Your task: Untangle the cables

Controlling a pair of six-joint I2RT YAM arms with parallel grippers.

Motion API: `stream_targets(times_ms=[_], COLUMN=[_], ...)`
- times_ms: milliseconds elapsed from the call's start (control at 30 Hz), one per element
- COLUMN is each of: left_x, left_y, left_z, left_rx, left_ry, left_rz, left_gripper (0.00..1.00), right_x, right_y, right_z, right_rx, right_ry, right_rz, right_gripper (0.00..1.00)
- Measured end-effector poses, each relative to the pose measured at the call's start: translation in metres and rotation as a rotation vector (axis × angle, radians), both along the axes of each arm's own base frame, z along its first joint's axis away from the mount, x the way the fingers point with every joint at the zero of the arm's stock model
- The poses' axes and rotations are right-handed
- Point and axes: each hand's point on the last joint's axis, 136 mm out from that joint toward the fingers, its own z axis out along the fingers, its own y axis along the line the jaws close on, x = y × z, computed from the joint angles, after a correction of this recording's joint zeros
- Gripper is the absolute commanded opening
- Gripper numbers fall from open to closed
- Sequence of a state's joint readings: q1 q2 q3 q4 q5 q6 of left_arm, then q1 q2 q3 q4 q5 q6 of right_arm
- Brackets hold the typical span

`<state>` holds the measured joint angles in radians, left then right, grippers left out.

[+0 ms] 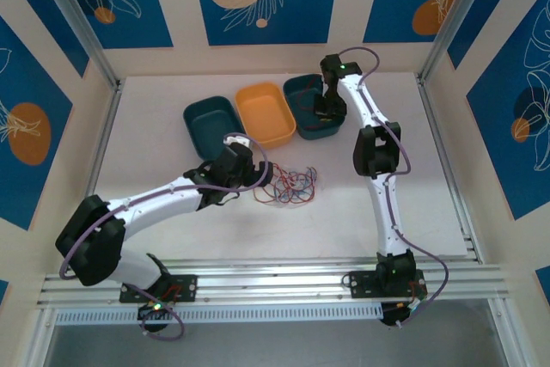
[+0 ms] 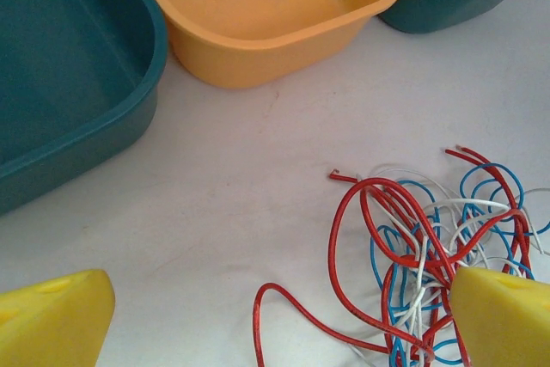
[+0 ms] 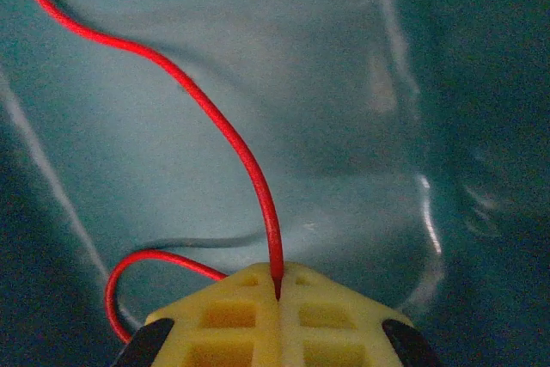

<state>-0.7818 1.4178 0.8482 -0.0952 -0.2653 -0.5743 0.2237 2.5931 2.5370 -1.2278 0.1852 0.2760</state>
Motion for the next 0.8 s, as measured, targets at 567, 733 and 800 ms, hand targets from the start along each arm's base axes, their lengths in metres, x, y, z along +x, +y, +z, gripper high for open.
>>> stream_targets(times_ms=[567,733,800], left_x=[0.000,0.000,0.000], left_y=[0.000,0.000,0.000], left_z=[0.000,0.000,0.000], left_rx=[0.000,0.000,0.000], left_ry=[0.000,0.000,0.000], left_rz=[0.000,0.000,0.000], left_gripper=[1.00,1.00,1.00], right_x=[-0.009,-0.010,-0.010], right_y=[0.007,0.002,0.000], right_z=[0.065,0.122,0.135], right_rx=[-0.036,-0.036,-0.037], right_ry=[-0.111,-0.226,-0.259], right_rz=[0.083,0.062,0.051], right_gripper=[0.48,0.49,0.49])
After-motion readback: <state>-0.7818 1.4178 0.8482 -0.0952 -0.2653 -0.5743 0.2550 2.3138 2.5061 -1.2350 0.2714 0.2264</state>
